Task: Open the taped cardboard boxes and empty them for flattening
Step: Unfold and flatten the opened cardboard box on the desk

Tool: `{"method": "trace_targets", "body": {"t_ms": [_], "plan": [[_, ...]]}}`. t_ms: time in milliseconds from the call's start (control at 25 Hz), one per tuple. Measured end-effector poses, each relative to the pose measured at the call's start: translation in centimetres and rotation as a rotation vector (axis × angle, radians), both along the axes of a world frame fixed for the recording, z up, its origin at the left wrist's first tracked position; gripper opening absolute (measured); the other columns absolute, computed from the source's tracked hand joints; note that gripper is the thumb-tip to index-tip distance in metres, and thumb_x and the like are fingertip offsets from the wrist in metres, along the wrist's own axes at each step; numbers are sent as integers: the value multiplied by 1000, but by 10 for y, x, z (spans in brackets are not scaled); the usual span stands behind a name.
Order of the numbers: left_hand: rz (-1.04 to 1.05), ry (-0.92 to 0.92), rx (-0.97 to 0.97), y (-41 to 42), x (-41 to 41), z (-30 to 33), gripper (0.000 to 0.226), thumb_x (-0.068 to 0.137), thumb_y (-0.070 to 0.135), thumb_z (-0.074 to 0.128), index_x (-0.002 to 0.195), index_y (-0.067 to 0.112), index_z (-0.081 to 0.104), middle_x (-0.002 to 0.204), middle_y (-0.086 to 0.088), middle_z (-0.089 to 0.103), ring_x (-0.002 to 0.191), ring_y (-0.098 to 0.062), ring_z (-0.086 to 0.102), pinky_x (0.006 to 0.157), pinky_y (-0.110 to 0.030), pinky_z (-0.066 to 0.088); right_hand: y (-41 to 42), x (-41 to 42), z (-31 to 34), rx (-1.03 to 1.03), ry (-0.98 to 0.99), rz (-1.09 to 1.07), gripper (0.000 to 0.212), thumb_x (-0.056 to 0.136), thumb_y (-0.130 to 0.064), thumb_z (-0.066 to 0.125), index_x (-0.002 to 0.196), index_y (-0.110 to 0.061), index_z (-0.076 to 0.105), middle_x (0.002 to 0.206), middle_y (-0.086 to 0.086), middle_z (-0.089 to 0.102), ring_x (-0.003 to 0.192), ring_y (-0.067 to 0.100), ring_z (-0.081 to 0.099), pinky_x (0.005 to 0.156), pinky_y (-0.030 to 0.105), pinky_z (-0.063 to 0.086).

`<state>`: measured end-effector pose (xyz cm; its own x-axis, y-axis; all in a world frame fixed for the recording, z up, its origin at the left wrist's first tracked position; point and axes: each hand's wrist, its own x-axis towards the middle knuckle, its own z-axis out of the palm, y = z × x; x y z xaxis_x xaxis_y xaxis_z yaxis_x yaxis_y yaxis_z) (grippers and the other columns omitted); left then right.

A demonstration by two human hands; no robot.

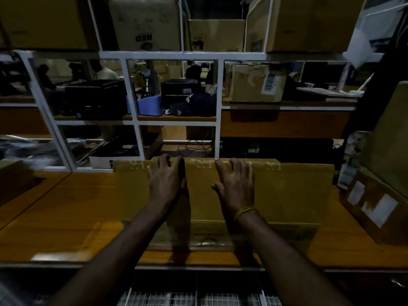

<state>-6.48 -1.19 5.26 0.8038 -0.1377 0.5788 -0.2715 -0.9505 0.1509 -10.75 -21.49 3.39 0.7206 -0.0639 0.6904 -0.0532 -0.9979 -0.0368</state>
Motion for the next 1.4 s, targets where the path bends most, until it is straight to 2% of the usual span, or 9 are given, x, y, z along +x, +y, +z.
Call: {"method": "trace_targets", "body": {"t_ms": [160,240,360,480,640,760,960,1200,1400], "plan": [[-65,-210,7,3,-25,1,41,92,55,54,122,27,57,115,-9,56,111,-33,52,97,-53,40,9,-26,3,18,-134,1,68,73,-41,82,129,-31,46,120,13,51,116,34,48,108,54,38],[-87,-202,-57,6,-41,5,43,96,59,41,115,27,62,109,-6,62,104,-30,57,94,-47,41,13,-43,3,38,-180,3,61,74,-39,81,123,-29,48,117,13,52,113,34,49,106,52,39],[-137,-151,-87,14,-69,7,41,95,58,42,109,26,64,100,-2,68,93,-25,62,87,-41,43,21,-69,-3,57,-199,-13,50,75,-37,79,117,-26,54,112,10,55,109,32,49,102,50,38],[-198,-67,-105,25,-102,11,32,91,56,55,102,28,67,95,3,71,84,-19,64,79,-36,46,25,-96,-12,30,-229,-1,35,76,-35,81,106,-25,66,101,4,61,99,27,53,97,44,35],[-308,176,-71,43,-136,6,34,90,62,53,101,35,70,96,8,68,82,-13,63,67,-30,48,37,-136,-29,8,-239,36,19,87,-44,68,95,-27,71,93,-3,67,89,25,58,87,40,38],[-327,336,-63,49,-153,-7,34,87,65,56,103,39,70,101,8,65,87,-13,62,65,-28,46,46,-163,-44,52,-184,79,27,95,-49,52,91,-30,72,93,-5,67,89,23,58,81,38,39],[-417,435,-8,59,-167,-37,38,84,67,57,109,40,69,114,8,62,99,-14,62,77,-31,49,50,-184,-58,97,29,31,35,94,-47,46,83,-26,72,88,-2,66,82,26,60,69,35,40],[-465,640,191,60,-156,-65,60,78,69,65,130,42,56,140,1,48,110,-20,60,89,-38,52,46,-179,-62,253,547,-9,45,89,-58,47,125,-36,63,131,-3,55,121,23,48,94,36,37],[-434,723,388,46,-147,-82,90,70,69,72,147,40,36,157,-6,26,137,-30,38,103,-46,43,36,-161,-66,257,755,-17,67,85,-62,59,144,-35,45,149,2,37,137,25,34,106,42,33]]}}
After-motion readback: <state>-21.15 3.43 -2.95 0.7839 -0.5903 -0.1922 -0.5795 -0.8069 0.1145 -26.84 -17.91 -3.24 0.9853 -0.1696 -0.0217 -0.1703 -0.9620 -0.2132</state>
